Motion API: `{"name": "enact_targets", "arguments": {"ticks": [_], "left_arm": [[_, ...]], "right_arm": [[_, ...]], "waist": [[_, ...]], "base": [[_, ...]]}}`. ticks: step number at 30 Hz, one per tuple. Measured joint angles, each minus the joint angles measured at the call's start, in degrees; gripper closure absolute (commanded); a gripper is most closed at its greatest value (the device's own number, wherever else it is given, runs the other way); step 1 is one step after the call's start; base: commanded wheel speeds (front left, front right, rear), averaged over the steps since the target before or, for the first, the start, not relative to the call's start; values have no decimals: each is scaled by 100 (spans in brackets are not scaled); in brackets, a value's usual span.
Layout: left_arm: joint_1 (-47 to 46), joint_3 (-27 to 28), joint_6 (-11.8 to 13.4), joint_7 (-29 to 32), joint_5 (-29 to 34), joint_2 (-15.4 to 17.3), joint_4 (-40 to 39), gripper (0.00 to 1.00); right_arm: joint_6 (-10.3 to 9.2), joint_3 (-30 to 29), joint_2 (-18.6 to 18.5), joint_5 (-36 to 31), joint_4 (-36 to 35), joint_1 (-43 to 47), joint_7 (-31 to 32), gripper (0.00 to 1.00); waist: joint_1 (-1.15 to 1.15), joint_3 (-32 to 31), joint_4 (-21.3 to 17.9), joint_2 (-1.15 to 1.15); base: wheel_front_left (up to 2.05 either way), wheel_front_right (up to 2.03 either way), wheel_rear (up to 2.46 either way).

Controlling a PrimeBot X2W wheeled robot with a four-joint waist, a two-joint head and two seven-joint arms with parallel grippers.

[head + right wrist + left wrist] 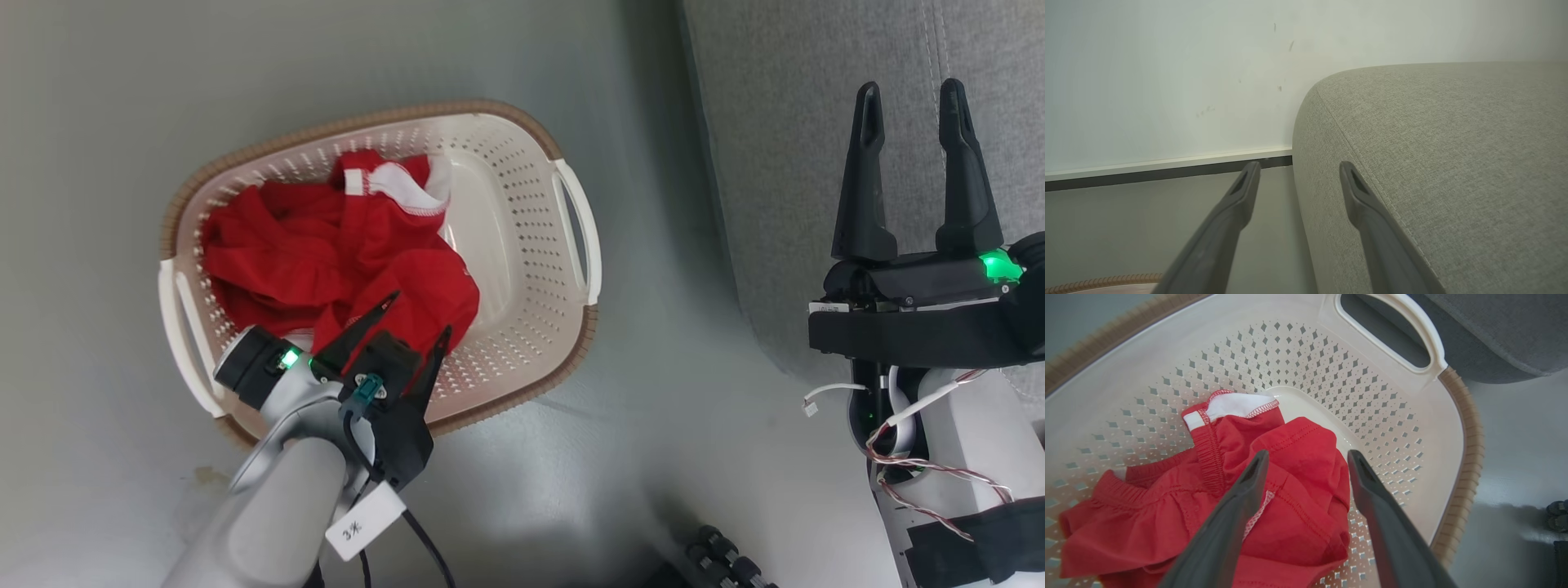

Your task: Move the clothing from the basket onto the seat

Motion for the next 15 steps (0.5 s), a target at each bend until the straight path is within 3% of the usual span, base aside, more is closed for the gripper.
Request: {"name": "enact_targets", "arguments": {"ticks": [15], "left_arm": [[-616, 182, 243, 176, 54, 57, 706, 0]], "right_arm": [[59, 3, 100, -54, -7, -2, 0, 0]], "waist": [[0, 530, -217, 0]], "base": [[0, 0, 0]]}}
